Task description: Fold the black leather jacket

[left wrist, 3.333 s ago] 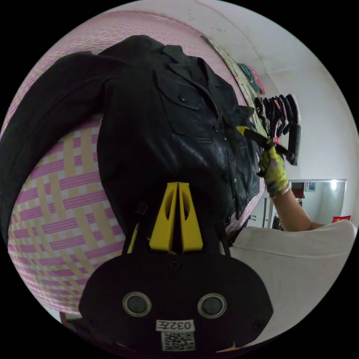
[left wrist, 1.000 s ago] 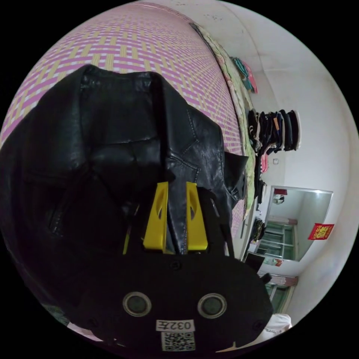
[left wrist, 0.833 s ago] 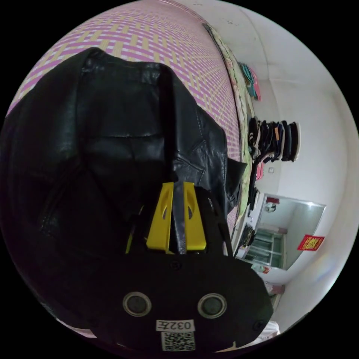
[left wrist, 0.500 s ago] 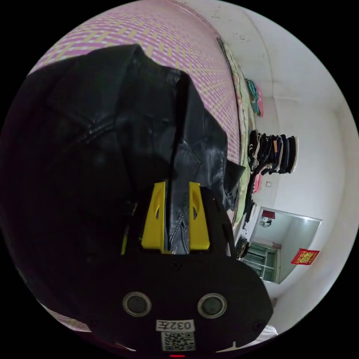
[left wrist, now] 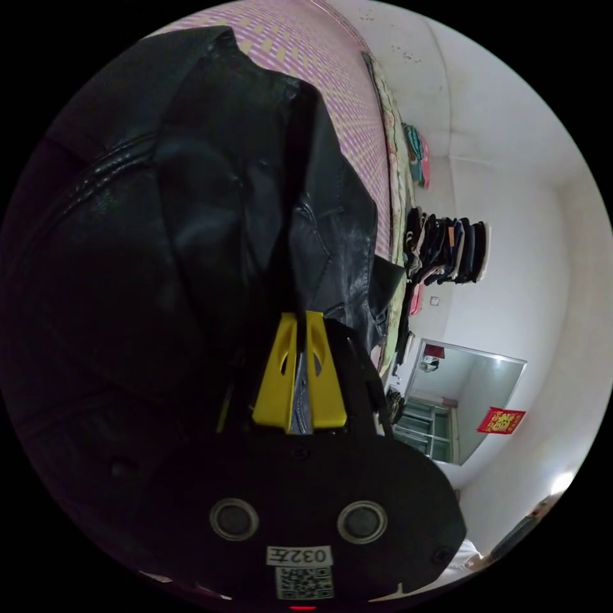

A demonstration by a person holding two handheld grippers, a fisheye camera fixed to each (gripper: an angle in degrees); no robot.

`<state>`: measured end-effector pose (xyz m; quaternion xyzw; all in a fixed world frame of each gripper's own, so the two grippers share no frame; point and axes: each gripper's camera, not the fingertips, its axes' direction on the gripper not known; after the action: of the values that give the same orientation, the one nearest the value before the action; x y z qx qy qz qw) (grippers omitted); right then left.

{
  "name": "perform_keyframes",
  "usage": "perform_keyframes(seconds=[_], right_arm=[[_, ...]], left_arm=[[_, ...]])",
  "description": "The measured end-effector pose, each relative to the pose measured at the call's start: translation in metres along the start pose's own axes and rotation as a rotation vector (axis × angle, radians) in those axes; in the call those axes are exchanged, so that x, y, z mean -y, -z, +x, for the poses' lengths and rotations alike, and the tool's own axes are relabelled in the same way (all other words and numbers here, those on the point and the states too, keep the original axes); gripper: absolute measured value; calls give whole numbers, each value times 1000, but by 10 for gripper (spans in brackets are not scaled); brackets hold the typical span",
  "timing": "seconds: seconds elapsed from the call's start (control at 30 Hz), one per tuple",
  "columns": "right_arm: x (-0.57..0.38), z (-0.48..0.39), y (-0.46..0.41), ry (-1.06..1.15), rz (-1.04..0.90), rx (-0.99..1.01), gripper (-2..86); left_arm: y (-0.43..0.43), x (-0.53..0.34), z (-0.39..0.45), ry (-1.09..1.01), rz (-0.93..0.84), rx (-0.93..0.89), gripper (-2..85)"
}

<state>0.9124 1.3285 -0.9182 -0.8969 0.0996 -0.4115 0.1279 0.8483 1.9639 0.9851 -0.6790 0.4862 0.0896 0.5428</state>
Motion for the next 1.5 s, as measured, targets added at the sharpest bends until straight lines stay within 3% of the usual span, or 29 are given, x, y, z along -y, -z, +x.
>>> perform_keyframes(seconds=[0.2, 0.37, 0.57, 0.67, 0.8, 0.87, 1.0, 1.07, 1.2, 1.33, 1.5], right_arm=[[3, -22, -15, 18, 28, -118, 42], [8, -2, -10, -68, 29, 12, 32], [23, 0, 44, -78, 195, 243, 23], [39, -8, 16, -53, 141, 258, 30], [47, 3, -60, -102, -69, 409, 74], [35, 21, -44, -127, 30, 496, 78], [-25, 99, -4, -396, 222, 251, 90], [-57, 140, -3, -537, 273, 219, 97], [-90, 209, -39, -651, 233, 336, 107], [-100, 237, -68, -626, 256, 552, 99], [-97, 224, -104, -552, 212, 723, 56]], left_arm=[[-1, -5, 7, -19, 77, 32, -14], [-11, 3, 33, -118, -10, 129, -11], [11, 9, 105, -352, -58, 211, -9], [6, 18, 106, -404, -51, 374, -9], [-45, 32, 51, -305, -179, 514, 1], [-38, 24, 45, -300, -107, 468, 6], [-9, -25, 61, -372, 108, 478, -7], [-11, -54, 69, -416, 144, 414, -10], [-70, -114, 69, -466, -29, 311, -11], [-137, -159, 61, -499, -183, 443, -13], [-166, -170, 64, -572, -179, 604, -10]])
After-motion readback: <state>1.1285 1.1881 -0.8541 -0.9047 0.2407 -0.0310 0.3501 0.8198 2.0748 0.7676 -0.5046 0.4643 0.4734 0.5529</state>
